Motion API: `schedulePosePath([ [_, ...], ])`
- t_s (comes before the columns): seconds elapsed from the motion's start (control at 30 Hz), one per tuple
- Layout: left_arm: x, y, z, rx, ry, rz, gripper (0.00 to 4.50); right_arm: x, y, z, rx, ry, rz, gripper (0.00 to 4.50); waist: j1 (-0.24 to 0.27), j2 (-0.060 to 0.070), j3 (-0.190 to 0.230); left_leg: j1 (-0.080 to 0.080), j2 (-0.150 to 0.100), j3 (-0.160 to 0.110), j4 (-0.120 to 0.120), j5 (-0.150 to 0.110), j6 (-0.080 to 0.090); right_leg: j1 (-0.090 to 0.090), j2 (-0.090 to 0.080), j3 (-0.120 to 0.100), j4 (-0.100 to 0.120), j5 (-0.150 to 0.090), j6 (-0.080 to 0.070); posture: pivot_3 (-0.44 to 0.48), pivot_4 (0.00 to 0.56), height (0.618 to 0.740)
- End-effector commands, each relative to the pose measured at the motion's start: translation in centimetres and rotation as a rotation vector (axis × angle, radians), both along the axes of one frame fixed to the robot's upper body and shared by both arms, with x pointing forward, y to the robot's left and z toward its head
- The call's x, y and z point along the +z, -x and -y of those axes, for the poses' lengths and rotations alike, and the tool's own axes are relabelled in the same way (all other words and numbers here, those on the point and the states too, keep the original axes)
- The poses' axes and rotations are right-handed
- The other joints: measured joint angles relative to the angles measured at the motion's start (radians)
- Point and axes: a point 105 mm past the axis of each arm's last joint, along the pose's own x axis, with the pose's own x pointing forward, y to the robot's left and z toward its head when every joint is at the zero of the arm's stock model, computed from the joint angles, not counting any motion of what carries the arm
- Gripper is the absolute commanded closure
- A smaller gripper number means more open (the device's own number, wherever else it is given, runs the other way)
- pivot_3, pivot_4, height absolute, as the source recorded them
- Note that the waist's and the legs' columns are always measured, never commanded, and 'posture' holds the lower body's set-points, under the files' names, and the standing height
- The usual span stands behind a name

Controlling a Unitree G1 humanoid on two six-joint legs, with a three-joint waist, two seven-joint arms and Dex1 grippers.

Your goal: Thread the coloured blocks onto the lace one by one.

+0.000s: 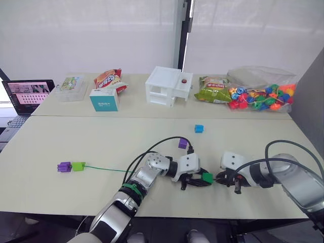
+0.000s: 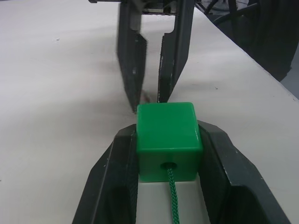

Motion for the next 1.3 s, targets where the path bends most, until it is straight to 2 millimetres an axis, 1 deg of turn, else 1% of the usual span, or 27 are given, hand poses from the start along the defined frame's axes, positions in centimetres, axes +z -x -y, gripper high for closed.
schedulePosePath([
  [0.03,1.0,-0.6,-1.1,0.023,0.016,0.03,3.31,0.4,-0.5,0.6,0.024,0.049,0.023,4.5,-0.004,0.0,0.0,0.0,0.0,0.0,0.0,0.0,0.0,0.0,0.0,0.0,0.0,0.0,0.0,0.0,0.15,0.74],
  [0.13,1.4,-1.5,-3.0,0.065,-0.011,0.062,3.31,0.7,-0.9,0.5,0.054,0.061,0.027,4.5,-0.009,0.0,0.0,0.0,0.0,0.0,0.0,0.0,0.0,0.0,0.0,0.0,0.0,0.0,0.0,0.0,0.15,0.74],
  [0.2,1.6,-2.0,-5.0,0.091,-0.049,0.086,3.31,0.8,-1.0,0.4,0.078,0.067,0.029,4.5,-0.012,0.0,0.0,0.0,0.0,0.0,0.0,0.0,0.0,0.0,0.0,0.0,0.001,0.0,0.0,0.0,0.15,0.74],
  [0.27,2.0,-2.6,-7.6,0.139,-0.083,0.099,3.31,0.9,-1.2,0.0,0.104,0.064,0.028,4.5,-0.02,0.0,0.0,0.0,0.0,0.0,-0.001,0.0,0.0,-0.001,0.0,0.0,0.002,0.0,0.0,0.0,0.15,0.74],
  [0.3,2.0,-2.7,-8.8,0.158,-0.102,0.103,3.31,0.9,-1.3,-0.1,0.113,0.063,0.027,4.5,-0.021,0.0,0.0,0.001,0.0,0.0,-0.001,0.0,0.0,-0.001,0.0,0.0,0.003,0.0,0.0,0.0,0.15,0.74],
  [0.4,2.0,-2.6,-11.0,0.191,-0.143,0.109,3.31,1.0,-1.4,-0.4,0.131,0.061,0.026,4.5,-0.02,0.0,0.0,0.003,0.0,-0.001,-0.001,0.0,0.0,-0.002,0.0,0.0,0.008,0.0,0.0,0.0,0.15,0.74],
  [0.43,2.0,-2.5,-12.2,0.208,-0.16,0.106,3.31,1.0,-1.4,-0.6,0.138,0.059,0.027,4.5,-0.019,0.0,0.0,0.003,0.0,-0.001,-0.001,0.0,0.0,-0.002,0.0,0.0,0.008,0.0,0.0,0.0,0.15,0.74],
  [0.47,1.9,-2.3,-13.7,0.231,-0.182,0.103,3.31,1.0,-1.5,-0.8,0.147,0.057,0.029,4.5,-0.019,0.0,0.0,0.003,0.0,-0.001,-0.001,0.0,0.0,-0.002,0.0,0.0,0.008,0.0,0.0,0.0,0.15,0.74],
  [0.5,1.8,-2.2,-14.8,0.246,-0.197,0.102,3.31,1.1,-1.6,-0.9,0.153,0.055,0.031,4.5,-0.022,0.0,0.0,0.003,0.0,-0.001,-0.001,0.0,0.0,-0.002,0.0,0.0,0.008,0.0,0.0,0.0,0.15,0.74],
  [0.53,1.5,-2.0,-17.2,0.282,-0.233,0.09,3.31,1.1,-1.8,-1.1,0.163,0.055,0.034,4.5,-0.024,0.0,0.0,0.003,0.0,-0.001,-0.001,0.0,0.0,-0.002,0.0,0.0,0.009,0.0,0.0,0.0,0.15,0.74],
  [0.6,1.0,-1.1,-22.6,0.358,-0.324,0.064,3.31,1.4,-2.1,-1.5,0.182,0.052,0.044,4.5,-0.041,0.0,0.001,0.003,0.001,-0.001,-0.002,0.0,0.0,-0.004,0.0,0.0,0.01,0.0,-0.001,0.0,0.15,0.74],
  [0.63,1.0,-0.7,-24.3,0.38,-0.356,0.055,3.31,1.5,-2.2,-1.7,0.188,0.052,0.047,4.5,-0.048,0.0,0.0,0.003,0.002,0.0,-0.003,0.0,0.0,-0.006,0.001,0.001,0.011,0.0,-0.001,0.0,0.15,0.74],
  [0.67,0.9,-0.4,-25.5,0.393,-0.38,0.049,3.31,1.6,-2.2,-1.7,0.191,0.051,0.048,4.5,-0.051,0.0,0.0,0.003,0.003,0.0,-0.004,0.0,0.0,-0.008,0.001,0.001,0.013,-0.001,-0.002,0.0,0.15,0.74],
  [0.77,0.4,1.0,-30.1,0.453,-0.512,0.018,3.31,1.6,-2.3,-1.9,0.199,0.046,0.049,4.5,-0.05,0.002,0.001,0.003,0.003,0.0,-0.005,0.0,0.0,-0.01,0.001,0.001,0.016,-0.002,-0.004,0.0,0.15,0.74],
  [0.83,0.5,1.5,-32.4,0.51,-0.548,0.012,3.31,1.6,-2.3,-2.0,0.203,0.041,0.045,4.5,-0.05,0.002,0.001,0.003,0.003,0.001,-0.005,0.0,0.0,-0.01,0.001,0.001,0.016,-0.002,-0.004,0.0,0.15,0.74],
  [0.87,0.6,1.6,-33.0,0.528,-0.554,0.011,3.31,1.5,-2.3,-2.0,0.204,0.04,0.043,4.5,-0.049,0.002,0.001,0.003,0.003,0.001,-0.005,0.0,0.0,-0.011,0.001,0.001,0.016,-0.002,-0.004,0.0,0.15,0.74],
  [0.93,0.7,2.1,-35.0,0.571,-0.581,0.008,3.31,1.3,-2.1,-2.1,0.207,0.037,0.037,4.5,-0.049,0.003,0.001,0.003,0.003,0.001,-0.005,0.0,0.0,-0.012,0.001,0.001,0.016,-0.002,-0.004,0.0,0.15,0.74],
  [1.07,1.2,2.7,-37.6,0.63,-0.615,0.009,3.31,1.2,-2.2,-2.3,0.213,0.032,0.036,4.5,-0.053,0.003,0.001,0.003,0.004,0.005,-0.006,0.0,0.0,-0.016,0.001,0.001,0.019,-0.002,-0.004,0.0,0.15,0.74],
  [1.1,1.4,2.9,-38.5,0.633,-0.657,0.021,3.31,1.2,-2.3,-2.4,0.215,0.03,0.038,4.5,-0.055,0.003,0.001,0.003,0.004,0.005,-0.006,0.0,0.0,-0.016,0.001,0.001,0.019,-0.002,-0.004,0.0,0.15,0.74],
  [1.17,1.7,3.0,-39.6,0.636,-0.71,0.038,3.31,1.2,-2.4,-2.5,0.218,0.028,0.039,4.5,-0.058,0.003,0.001,0.003,0.004,0.007,-0.006,0.0,0.0,-0.017,0.001,0.001,0.019,-0.002,-0.004,0.0,0.15,0.74],
  [1.23,2.3,2.7,-39.8,0.655,-0.691,0.03,3.31,1.2,-2.4,-2.6,0.219,0.027,0.04,4.5,-0.058,0.004,0.001,0.003,0.005,0.007,-0.006,0.0,0.0,-0.017,0.001,0.001,0.019,-0.001,-0.005,0.0,0.15,0.74],
  [1.3,3.1,2.3,-39.8,0.661,-0.676,0.039,2.25,1.2,-2.4,-2.6,0.221,0.026,0.04,4.5,-0.058,0.004,0.001,0.003,0.005,0.007,-0.006,0.0,0.0,-0.017,0.001,0.001,0.02,-0.001,-0.005,0.0,0.15,0.74],
])
